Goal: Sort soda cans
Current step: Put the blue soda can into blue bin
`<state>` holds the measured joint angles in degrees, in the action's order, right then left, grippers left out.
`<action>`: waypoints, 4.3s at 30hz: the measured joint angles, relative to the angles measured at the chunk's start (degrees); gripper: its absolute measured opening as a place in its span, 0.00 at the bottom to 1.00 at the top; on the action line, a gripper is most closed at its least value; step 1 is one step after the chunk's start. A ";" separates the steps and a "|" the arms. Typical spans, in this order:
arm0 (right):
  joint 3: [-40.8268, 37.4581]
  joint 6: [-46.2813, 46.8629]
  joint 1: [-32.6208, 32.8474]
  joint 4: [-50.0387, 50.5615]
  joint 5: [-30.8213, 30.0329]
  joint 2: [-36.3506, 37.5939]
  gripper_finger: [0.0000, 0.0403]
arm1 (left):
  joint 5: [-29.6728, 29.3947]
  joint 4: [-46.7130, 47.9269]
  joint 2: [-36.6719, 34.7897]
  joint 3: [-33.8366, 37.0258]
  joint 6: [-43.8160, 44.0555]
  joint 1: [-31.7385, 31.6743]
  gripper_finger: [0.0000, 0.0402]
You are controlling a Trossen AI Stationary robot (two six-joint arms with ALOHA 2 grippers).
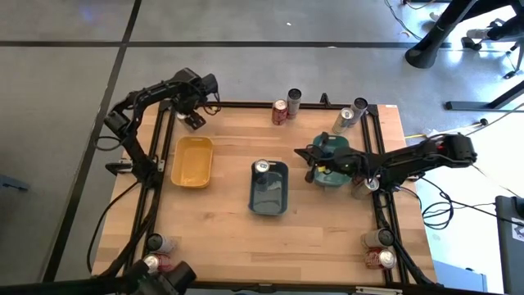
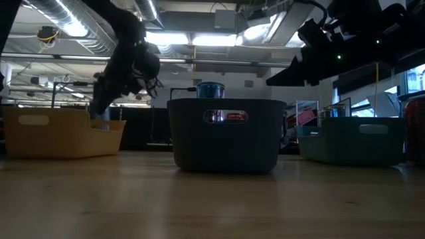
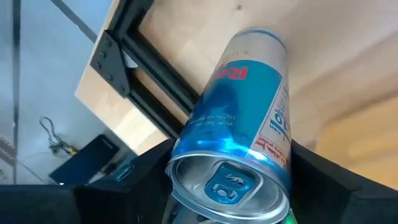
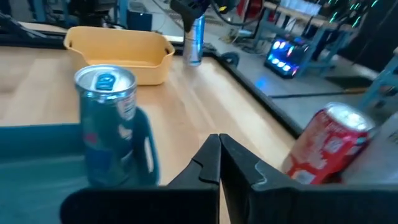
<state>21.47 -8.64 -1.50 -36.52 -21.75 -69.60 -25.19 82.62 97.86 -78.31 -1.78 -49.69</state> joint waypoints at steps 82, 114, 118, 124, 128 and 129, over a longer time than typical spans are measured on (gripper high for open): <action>15.29 -2.14 -4.44 20.70 7.25 9.00 0.01 | 27.23 -41.65 -0.33 -27.86 -7.55 38.16 0.61; 9.49 7.31 -0.39 43.59 3.10 26.62 0.01 | 24.11 -48.17 -0.33 -3.75 3.20 52.48 0.59; 8.37 7.33 -0.39 42.55 2.89 26.62 0.01 | 23.93 -51.12 -0.27 -1.29 3.44 52.37 0.59; 7.30 7.33 -0.39 41.54 2.68 26.58 0.01 | 24.14 -52.41 -0.34 0.46 3.69 52.43 0.59; 7.30 7.33 -0.39 40.42 2.69 26.58 0.01 | 24.05 -48.91 -2.89 0.44 5.41 52.39 0.59; 7.28 7.29 -0.39 40.36 2.68 26.58 0.01 | 23.79 -48.34 -3.83 0.44 5.77 52.39 0.59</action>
<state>28.76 -1.34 -1.89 3.84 -19.07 -43.03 -1.40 34.27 94.03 -77.87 4.00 2.70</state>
